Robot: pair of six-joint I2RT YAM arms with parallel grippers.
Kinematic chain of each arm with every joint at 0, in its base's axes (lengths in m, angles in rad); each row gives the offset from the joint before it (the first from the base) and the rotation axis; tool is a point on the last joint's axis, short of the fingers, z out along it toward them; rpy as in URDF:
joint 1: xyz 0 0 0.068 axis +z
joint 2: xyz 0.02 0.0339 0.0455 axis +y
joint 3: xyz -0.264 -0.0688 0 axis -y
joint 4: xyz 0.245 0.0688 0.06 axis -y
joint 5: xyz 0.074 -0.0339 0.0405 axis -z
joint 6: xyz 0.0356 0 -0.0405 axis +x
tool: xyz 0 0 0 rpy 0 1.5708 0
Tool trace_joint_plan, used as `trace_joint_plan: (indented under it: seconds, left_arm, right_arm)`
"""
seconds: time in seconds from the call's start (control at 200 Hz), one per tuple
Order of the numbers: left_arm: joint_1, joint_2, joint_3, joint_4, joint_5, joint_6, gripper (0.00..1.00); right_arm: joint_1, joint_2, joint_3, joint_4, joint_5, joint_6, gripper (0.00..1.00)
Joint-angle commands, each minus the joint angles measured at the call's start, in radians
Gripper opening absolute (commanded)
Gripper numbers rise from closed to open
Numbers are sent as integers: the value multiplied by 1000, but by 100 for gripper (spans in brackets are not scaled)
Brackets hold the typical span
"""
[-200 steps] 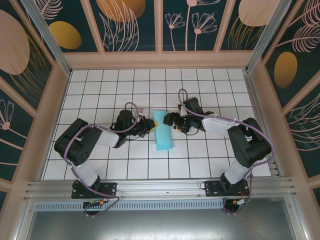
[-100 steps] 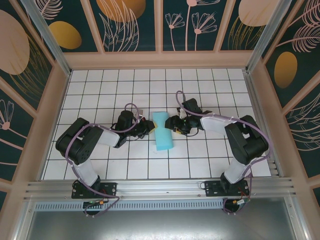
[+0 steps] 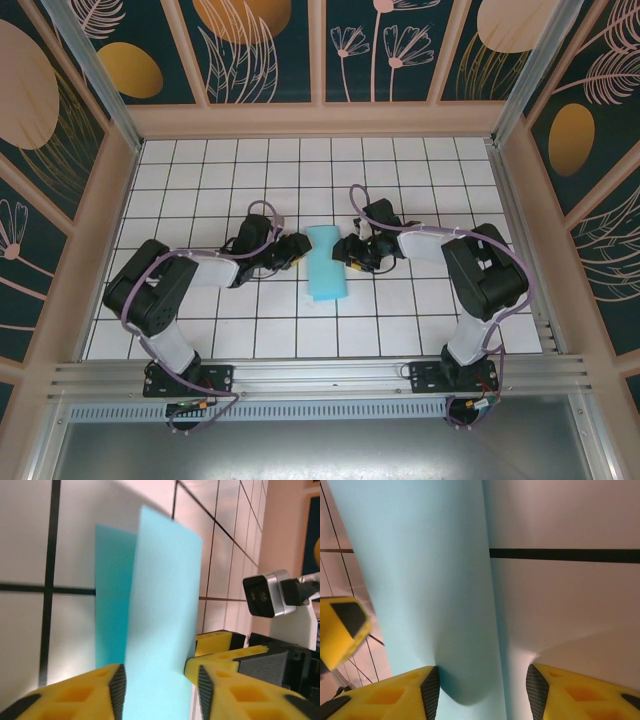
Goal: Fold a paper plane with a square sheet of paper (pick it up from the middle)
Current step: Fold the square sheet of paper in half at the center of the table.
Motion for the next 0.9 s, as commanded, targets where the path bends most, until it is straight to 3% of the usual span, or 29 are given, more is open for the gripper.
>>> trace_joint_plan:
  seconds: [0.0, 0.275, 0.355, 0.686, 0.896]
  left_arm:
    - [-6, -88, 69, -206, -122, 119, 59]
    - [-5, -187, 110, -359, -268, 195, 84]
    - [-6, -204, 113, -380, -301, 210, 98]
    - [-5, -214, 132, -409, -333, 255, 99]
    - [-5, -216, 71, -285, -298, 211, 98]
  right_arm:
    - [-15, 45, 17, -73, 77, -35, 51]
    - [-12, 80, 38, -140, 185, -68, 51]
    - [-8, 99, 51, -170, 232, -87, 50]
    - [-6, 174, 85, -209, 304, -125, 49]
    - [8, 204, 63, -204, 326, -152, 49]
